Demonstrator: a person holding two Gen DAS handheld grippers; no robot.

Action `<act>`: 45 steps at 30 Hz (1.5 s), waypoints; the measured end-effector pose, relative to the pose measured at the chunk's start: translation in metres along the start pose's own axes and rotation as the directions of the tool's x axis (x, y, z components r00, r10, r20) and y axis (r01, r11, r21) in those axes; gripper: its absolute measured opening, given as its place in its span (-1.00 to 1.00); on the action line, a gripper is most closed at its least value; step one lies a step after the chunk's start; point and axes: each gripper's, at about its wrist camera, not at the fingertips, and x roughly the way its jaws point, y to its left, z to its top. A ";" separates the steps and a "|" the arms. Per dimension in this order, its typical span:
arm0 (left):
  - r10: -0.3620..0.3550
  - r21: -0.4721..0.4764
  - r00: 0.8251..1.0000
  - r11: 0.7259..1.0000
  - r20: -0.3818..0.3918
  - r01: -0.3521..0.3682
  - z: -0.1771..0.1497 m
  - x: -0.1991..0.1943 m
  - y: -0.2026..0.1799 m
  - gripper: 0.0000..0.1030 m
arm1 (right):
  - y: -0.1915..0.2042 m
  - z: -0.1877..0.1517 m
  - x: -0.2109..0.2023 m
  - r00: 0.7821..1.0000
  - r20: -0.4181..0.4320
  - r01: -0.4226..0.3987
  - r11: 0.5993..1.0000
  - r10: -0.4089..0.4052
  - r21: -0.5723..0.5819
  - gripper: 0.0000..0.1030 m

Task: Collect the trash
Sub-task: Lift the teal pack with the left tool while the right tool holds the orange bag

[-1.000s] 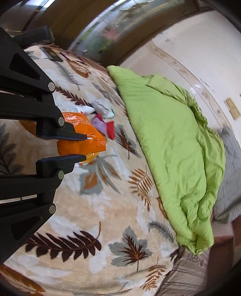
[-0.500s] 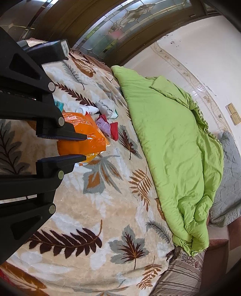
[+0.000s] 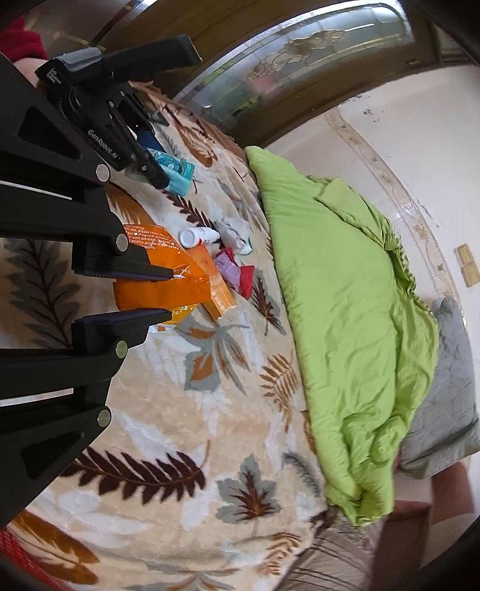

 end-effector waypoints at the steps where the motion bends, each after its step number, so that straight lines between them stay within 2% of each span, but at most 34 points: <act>1: 0.003 0.000 1.000 1.000 0.002 -0.003 0.000 -0.001 0.000 -0.40 | -0.001 0.000 0.001 1.000 -0.003 -0.010 1.000 0.010 0.012 -0.69; 6: 0.026 -0.003 0.999 1.000 0.021 -0.026 -0.002 -0.012 0.004 -0.40 | 0.002 0.000 0.013 1.000 -0.025 -0.015 0.999 0.016 0.051 -0.69; 18: 0.096 0.005 0.995 0.995 0.033 -0.097 -0.015 -0.037 0.007 -0.39 | 0.013 -0.004 0.015 0.999 -0.034 -0.015 1.000 0.016 0.017 -0.69; 45: 0.095 0.037 0.995 0.995 0.023 -0.096 -0.017 -0.022 0.006 -0.39 | 0.017 -0.002 0.018 0.999 -0.036 -0.009 1.000 0.009 -0.008 -0.69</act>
